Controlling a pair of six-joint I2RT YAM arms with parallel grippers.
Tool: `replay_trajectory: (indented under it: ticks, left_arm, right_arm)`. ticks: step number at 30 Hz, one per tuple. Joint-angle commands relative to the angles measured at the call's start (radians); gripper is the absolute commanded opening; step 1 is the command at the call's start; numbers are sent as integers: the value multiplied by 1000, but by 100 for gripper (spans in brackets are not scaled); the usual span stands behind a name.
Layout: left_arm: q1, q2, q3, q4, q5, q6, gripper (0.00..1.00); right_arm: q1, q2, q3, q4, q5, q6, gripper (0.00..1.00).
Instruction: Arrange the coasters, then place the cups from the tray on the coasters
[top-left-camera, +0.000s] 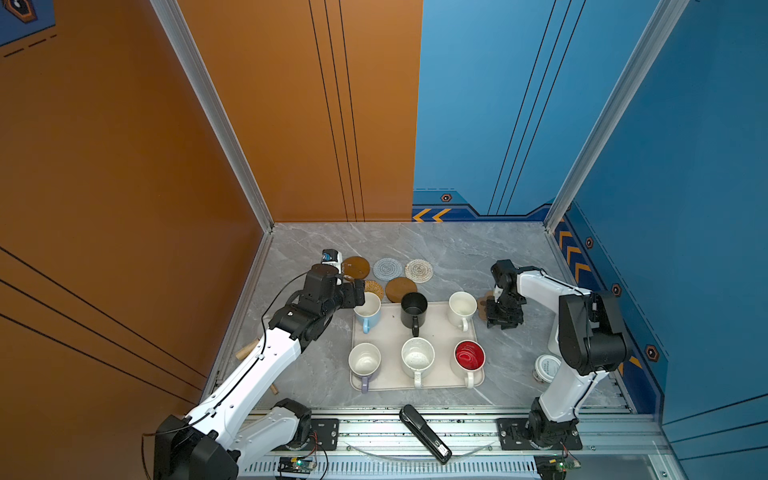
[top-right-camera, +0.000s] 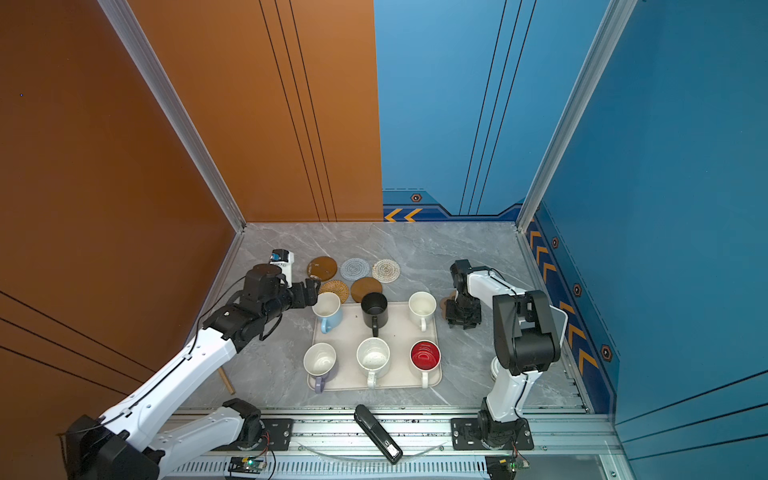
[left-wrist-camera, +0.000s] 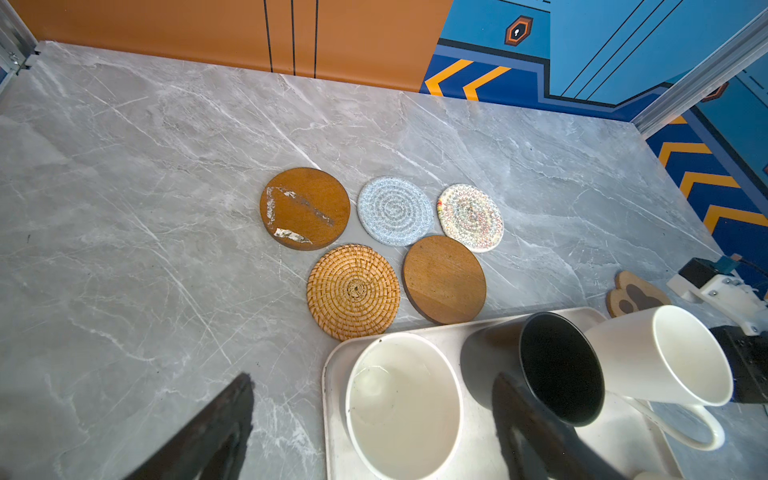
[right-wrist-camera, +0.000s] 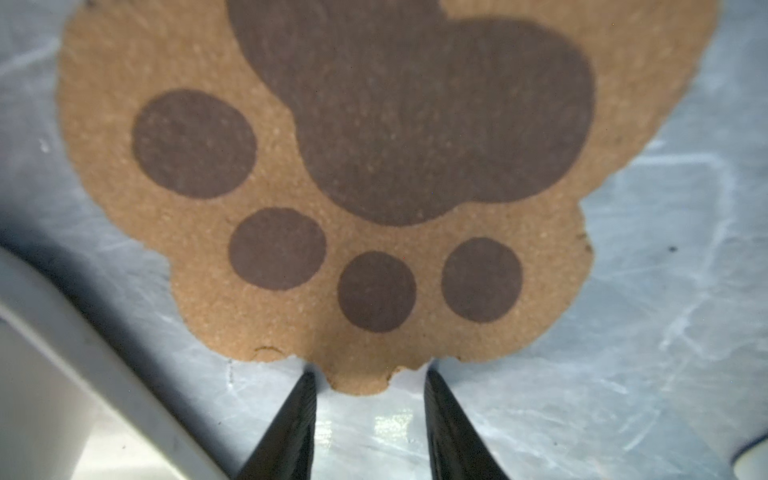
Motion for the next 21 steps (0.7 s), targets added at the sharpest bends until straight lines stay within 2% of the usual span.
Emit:
replay_trajectory:
  ticks: [1,8,21]
  left_arm:
    - [-16,3,38,-12,-17,-1,90]
    - [-20,6,43,-13,-20,1,90]
    - [-54,12,65,-19,-39,7,90]
  right_arm:
    - [-7,36,15,5,60,27,41]
    - [-28,54,46,15,64,27,40]
    - [-63,176,182,4,0,-18,40]
